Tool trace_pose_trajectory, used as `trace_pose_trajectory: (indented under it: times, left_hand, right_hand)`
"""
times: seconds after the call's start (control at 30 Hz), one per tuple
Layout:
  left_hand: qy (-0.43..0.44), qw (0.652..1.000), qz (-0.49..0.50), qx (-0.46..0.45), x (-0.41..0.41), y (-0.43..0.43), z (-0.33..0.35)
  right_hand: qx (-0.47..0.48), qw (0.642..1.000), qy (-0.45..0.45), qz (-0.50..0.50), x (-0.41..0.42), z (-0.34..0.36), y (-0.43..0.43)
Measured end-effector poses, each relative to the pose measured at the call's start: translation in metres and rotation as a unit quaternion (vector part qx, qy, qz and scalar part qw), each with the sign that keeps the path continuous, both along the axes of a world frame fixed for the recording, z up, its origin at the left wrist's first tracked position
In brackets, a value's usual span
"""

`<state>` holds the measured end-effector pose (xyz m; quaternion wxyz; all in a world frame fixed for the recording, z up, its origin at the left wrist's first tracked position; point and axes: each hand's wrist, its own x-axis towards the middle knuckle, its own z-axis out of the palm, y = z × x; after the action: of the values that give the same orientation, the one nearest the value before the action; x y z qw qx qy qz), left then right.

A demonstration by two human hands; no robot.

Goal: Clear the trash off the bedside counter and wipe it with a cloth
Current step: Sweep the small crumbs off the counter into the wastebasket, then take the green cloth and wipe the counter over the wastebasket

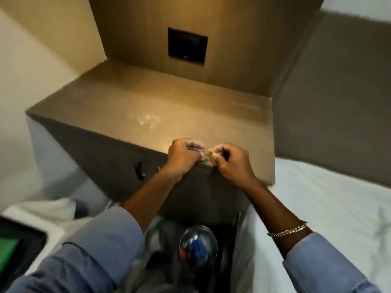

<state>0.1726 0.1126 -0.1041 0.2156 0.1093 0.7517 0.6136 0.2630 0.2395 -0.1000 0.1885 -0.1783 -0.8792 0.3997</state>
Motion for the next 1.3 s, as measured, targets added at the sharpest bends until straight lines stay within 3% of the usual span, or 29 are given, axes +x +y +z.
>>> trace_pose_trajectory:
  times: [0.13,0.27,0.53,0.7,0.93,1.03,1.13,1.2,1.3]
  left_hand:
    - [-0.028,1.0,0.01,0.001,0.069,-0.032,-0.043]
    - [-0.122,0.989,0.002,-0.087,0.119,-0.049,-0.11]
    - [-0.216,0.964,0.043,-0.148,0.152,-0.081,-0.211]
    - [-0.176,0.972,0.091,-0.125,0.134,-0.149,-0.189]
    - [-0.14,0.953,0.255,-0.08,0.086,-0.293,-0.134]
    - [-0.104,0.912,0.392,-0.065,0.073,-0.37,-0.113]
    - [-0.075,0.85,0.496,-0.161,0.064,-0.44,-0.106]
    - [-0.094,0.82,0.526,-0.203,0.06,-0.477,-0.108]
    - [-0.187,0.827,0.494,-0.191,0.051,-0.503,-0.122]
  right_hand:
    - [-0.092,0.996,-0.014,0.0,0.07,-0.047,-0.024]
    - [-0.132,0.981,-0.138,-0.046,0.114,-0.13,-0.04]
    - [-0.113,0.931,-0.34,-0.071,0.13,-0.264,-0.053]
    - [-0.131,0.938,-0.296,-0.122,0.125,-0.243,-0.065]
    - [-0.133,0.969,-0.19,0.088,0.027,-0.155,-0.192]
    - [-0.137,0.959,-0.143,0.205,-0.019,-0.125,-0.289]
    - [-0.134,0.94,-0.118,0.291,-0.051,-0.112,-0.381]
    - [-0.109,0.931,-0.103,0.333,-0.07,-0.115,-0.436]
    - [-0.014,0.912,-0.148,0.382,-0.094,-0.13,-0.494]
